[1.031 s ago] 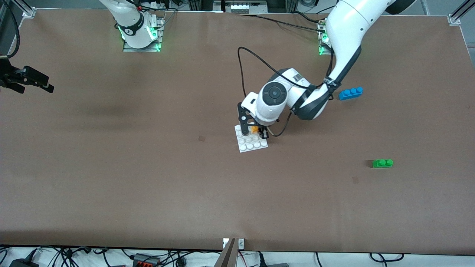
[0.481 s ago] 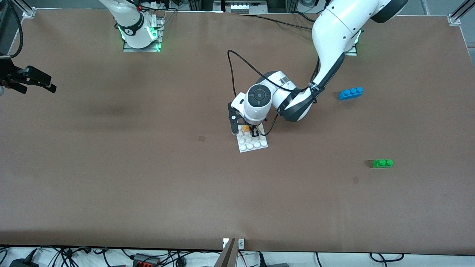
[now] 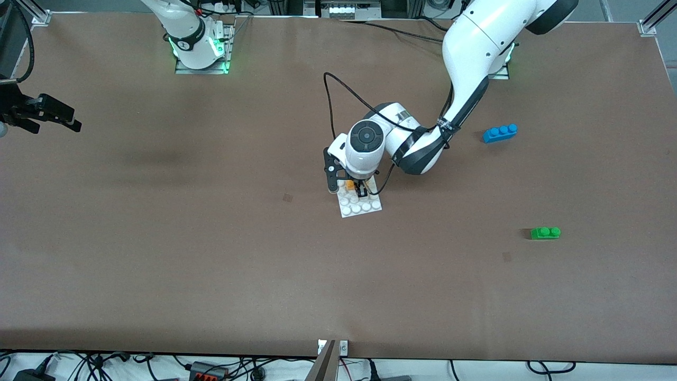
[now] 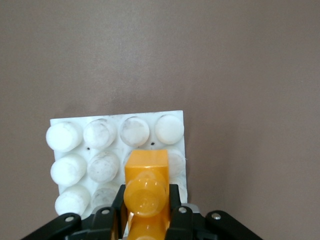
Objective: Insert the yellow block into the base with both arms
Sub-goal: 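Lower the yellow block onto the base plate studs and press down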
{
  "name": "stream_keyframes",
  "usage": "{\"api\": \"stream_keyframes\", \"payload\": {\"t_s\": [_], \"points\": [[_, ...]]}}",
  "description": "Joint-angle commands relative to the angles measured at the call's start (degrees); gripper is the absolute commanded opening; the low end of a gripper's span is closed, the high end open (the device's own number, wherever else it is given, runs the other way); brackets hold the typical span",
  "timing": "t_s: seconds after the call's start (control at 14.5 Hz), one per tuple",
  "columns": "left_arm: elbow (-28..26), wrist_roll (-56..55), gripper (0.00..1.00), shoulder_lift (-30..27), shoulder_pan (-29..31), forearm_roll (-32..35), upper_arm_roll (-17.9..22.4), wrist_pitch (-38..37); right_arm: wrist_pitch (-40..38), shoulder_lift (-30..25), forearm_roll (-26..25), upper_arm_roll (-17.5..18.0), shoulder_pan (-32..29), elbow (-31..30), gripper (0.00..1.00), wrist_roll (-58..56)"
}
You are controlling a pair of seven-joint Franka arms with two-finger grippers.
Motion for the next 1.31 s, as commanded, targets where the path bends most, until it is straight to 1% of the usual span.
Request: {"api": "stream_keyframes", "payload": {"t_s": [0.0,0.69,0.76,0.89,0.96,1.03,1.1,1.17,1.24], "points": [[2.26,-0.39,0.02,1.11,-0.84,1.81,0.87,-0.95,-1.18,0.22,0.94,0.09,-0.11,1.17,1.00,-0.71],[3.13,-0.57,0.03,2.07,-0.93,1.81,0.95,-0.78,-1.18,0.22,0.94,0.09,-0.11,1.17,1.00,-0.71],[3.14,-0.65,0.09,2.08,-0.93,1.81,0.95,-0.86,-1.18,0.22,0.94,0.09,-0.11,1.17,1.00,-0.71],[3.14,-0.57,0.25,2.08,-0.84,1.81,0.87,-0.86,-1.18,0.22,0.94,0.09,-0.11,1.17,1.00,-0.71],[3.22,-0.48,0.30,2.08,-0.84,1.73,0.87,-0.86,-1.18,0.22,0.94,0.09,-0.11,1.09,1.00,-0.71],[3.14,-0.57,0.35,1.99,-0.66,1.73,0.87,-0.95,-1.18,0.22,0.94,0.09,-0.20,1.17,1.00,-0.71],[3.22,-0.65,0.36,1.90,-0.66,1.73,0.87,-0.95,-1.18,0.22,0.94,0.01,-0.20,1.17,1.00,-0.71],[3.22,-0.74,0.40,1.81,-0.75,1.64,0.87,-1.04,-1.18,0.22,0.94,0.09,-0.20,1.09,1.00,-0.71],[3.22,-0.22,0.60,1.72,-0.49,1.90,0.87,-0.95,-1.18,0.31,0.94,0.01,-0.20,1.17,1.00,-0.71]]}}
